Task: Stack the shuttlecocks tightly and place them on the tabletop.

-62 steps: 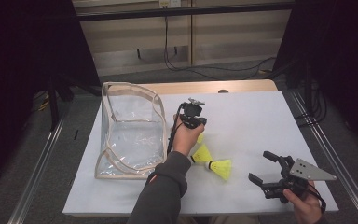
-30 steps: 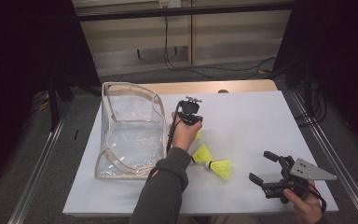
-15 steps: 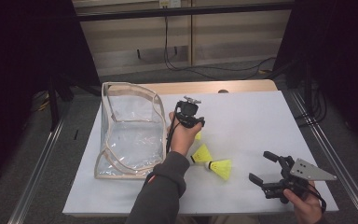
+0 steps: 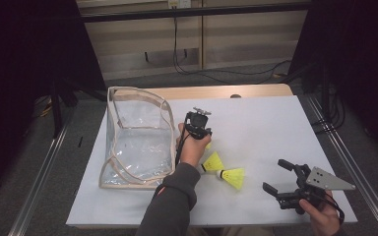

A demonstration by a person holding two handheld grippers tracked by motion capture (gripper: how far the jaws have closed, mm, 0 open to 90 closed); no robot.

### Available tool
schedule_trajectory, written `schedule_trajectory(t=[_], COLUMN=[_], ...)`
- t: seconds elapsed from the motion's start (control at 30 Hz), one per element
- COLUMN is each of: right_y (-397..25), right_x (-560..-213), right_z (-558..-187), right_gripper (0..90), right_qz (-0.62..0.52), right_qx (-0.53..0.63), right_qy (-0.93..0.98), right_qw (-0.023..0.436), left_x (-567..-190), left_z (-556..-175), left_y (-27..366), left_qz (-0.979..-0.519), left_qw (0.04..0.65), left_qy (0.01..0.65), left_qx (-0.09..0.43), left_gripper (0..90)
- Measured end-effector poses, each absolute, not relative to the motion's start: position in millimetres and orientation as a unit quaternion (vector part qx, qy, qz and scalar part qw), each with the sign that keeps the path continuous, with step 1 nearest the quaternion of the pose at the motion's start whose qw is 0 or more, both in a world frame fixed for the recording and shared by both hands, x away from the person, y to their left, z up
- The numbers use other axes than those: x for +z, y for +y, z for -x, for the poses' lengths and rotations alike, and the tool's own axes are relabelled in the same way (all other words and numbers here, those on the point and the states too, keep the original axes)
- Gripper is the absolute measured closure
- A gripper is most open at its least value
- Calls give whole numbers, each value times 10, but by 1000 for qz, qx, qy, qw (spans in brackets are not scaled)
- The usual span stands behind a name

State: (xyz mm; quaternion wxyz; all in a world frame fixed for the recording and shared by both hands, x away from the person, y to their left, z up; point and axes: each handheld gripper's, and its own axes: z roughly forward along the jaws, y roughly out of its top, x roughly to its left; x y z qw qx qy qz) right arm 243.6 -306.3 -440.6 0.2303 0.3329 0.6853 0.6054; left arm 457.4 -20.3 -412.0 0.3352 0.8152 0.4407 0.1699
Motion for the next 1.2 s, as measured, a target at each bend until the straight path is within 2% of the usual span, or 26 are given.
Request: schedule_trajectory(t=[0.2, 0.4, 1.07, 1.2], right_y=[-3060, -3064, -3069, -3071], right_x=[-4407, -4407, -4402, -4402], right_z=[-2439, -2441, -2441, -2440], right_gripper=[38, 38, 38, 38], right_qz=[-332, -332, -332, -333], right_qx=[606, 606, 608, 608], right_qy=[686, 685, 684, 684], right_qw=[229, 230, 229, 229], left_x=[-4079, -4043, -4047, -4066], left_z=[-4622, -4644, -4736, -4740], left_y=[-163, -155, -312, -343], left_qz=[-814, -807, -791, -790], left_qw=[338, 342, 368, 367], left_qy=[442, 444, 454, 460], left_qx=[169, 184, 182, 175], left_gripper=[860, 896, 883, 831])
